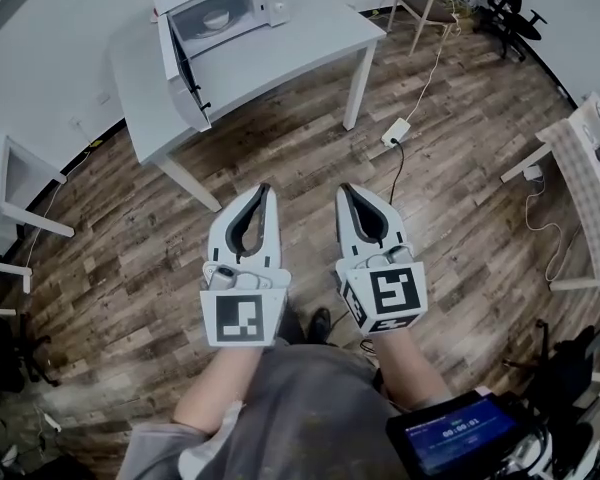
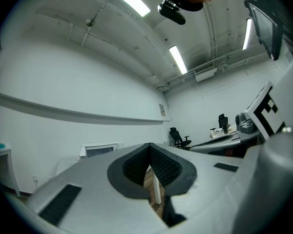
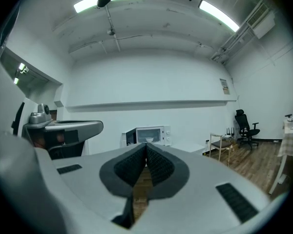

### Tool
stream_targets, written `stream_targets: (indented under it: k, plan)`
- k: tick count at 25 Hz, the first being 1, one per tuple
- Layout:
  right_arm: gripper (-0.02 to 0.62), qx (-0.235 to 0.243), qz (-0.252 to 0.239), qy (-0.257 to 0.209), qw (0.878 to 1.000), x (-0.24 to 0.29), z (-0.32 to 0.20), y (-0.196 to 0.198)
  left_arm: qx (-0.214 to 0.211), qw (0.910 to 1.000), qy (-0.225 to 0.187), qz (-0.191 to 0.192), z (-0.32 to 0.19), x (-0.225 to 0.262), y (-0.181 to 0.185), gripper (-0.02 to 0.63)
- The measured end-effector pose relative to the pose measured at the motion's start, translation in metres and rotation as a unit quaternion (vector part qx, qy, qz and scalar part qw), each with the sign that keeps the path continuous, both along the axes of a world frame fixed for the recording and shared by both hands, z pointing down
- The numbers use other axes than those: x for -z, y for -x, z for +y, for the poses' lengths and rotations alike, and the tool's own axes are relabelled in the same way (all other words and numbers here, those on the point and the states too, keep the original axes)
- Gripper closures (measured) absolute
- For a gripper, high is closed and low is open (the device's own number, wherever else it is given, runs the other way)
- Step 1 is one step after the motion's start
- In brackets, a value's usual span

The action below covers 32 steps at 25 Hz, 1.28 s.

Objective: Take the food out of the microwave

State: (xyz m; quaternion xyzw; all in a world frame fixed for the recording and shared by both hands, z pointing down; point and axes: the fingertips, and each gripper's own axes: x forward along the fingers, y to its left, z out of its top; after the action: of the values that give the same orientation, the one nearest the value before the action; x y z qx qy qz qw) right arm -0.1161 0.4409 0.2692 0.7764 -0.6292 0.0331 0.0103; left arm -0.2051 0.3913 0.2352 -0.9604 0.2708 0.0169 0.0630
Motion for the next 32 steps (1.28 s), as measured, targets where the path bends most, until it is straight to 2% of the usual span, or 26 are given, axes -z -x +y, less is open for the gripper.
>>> stream_targets:
  k: [8,18,23,32]
  plan:
    - [0.588,0.012,0.01,-0.001,1.0,-0.002,-0.045,-0.025,0.001,0.9999,0.002,0.011,-0.043,-0.005,-0.03,0.598]
    - [0.588,0.046,0.019,0.003,0.999,0.005,-0.165,-0.058,0.007,0.9998,0.005,0.016,-0.154,0.0,-0.075,0.598]
    - [0.588,0.048,0.02,0.01,0.999,0.007,-0.22,-0.078,0.015,0.9996,0.006,0.024,-0.208,0.003,-0.089,0.598]
    - [0.588,0.058,0.032,-0.001,0.998,0.018,-0.284,-0.099,0.021,0.9991,0.006,0.035,-0.269,0.007,-0.109,0.598]
